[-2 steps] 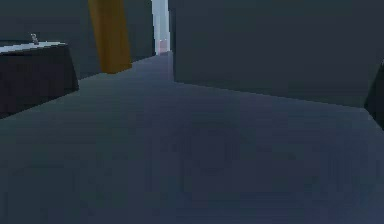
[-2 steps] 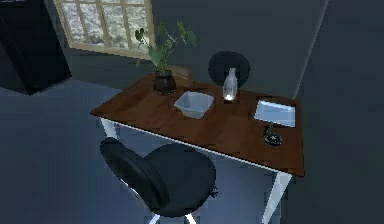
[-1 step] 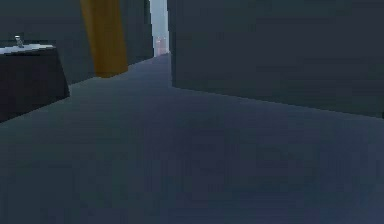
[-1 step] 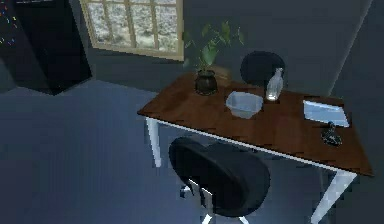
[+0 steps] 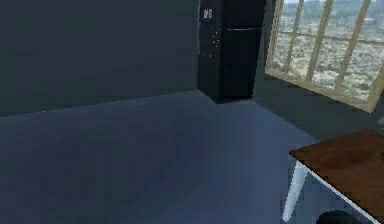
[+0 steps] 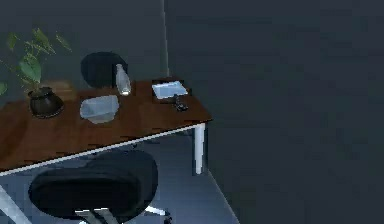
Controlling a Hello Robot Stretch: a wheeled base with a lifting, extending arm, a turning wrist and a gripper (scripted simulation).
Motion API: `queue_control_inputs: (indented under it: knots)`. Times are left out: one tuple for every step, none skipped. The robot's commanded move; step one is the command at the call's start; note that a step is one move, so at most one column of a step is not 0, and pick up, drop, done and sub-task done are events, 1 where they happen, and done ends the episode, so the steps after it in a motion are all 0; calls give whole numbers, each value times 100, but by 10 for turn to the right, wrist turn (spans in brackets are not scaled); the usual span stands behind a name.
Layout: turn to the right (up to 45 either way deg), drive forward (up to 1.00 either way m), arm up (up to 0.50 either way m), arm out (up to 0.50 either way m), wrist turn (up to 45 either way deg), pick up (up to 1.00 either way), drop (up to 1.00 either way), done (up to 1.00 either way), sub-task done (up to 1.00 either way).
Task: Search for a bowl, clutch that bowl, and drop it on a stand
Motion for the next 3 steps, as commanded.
queue_control_inputs:
  knots:
    - [450,0,0,0,0,0,0,0,0]
    - [450,0,0,0,0,0,0,0,0]
    - [60,0,0,0,0,0,0,0,0]
